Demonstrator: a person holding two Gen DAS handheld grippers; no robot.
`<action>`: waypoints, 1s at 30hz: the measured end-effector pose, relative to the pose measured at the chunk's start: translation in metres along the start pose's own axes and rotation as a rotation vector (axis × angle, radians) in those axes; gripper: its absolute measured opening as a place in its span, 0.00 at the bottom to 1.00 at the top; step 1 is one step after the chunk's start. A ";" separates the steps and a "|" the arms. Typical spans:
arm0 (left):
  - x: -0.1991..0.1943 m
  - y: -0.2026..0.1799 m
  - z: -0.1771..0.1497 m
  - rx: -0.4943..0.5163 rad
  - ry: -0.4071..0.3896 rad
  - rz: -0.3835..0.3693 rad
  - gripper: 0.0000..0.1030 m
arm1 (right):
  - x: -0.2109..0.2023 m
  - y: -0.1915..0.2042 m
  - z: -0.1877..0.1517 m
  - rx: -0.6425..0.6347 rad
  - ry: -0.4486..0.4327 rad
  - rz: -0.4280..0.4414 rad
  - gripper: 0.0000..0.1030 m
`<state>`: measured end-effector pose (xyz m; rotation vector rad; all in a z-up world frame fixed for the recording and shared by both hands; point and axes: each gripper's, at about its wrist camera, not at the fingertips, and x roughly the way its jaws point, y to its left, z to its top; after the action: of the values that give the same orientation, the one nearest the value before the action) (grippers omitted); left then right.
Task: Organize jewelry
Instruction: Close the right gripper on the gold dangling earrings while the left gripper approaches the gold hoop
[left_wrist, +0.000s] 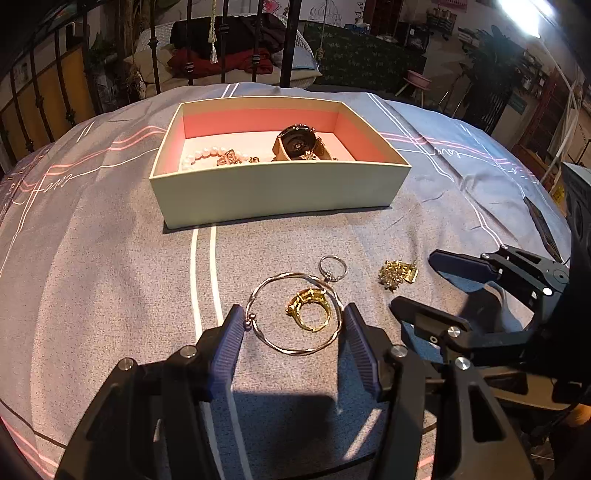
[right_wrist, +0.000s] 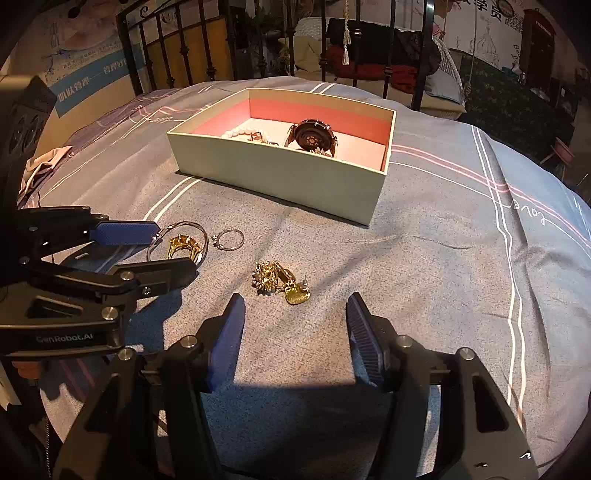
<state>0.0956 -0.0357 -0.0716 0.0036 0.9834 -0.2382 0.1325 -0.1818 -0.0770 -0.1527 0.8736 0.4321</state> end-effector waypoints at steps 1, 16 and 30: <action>0.000 0.001 0.000 -0.003 0.001 0.002 0.53 | 0.002 0.000 0.002 -0.001 0.003 0.005 0.53; -0.002 0.006 0.000 -0.030 -0.001 -0.005 0.53 | 0.006 0.005 0.004 -0.031 0.011 0.059 0.31; -0.005 0.006 0.000 -0.032 0.004 -0.016 0.53 | 0.006 0.007 0.005 -0.068 0.021 0.101 0.19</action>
<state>0.0941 -0.0287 -0.0680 -0.0334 0.9910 -0.2376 0.1367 -0.1720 -0.0777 -0.1766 0.8903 0.5554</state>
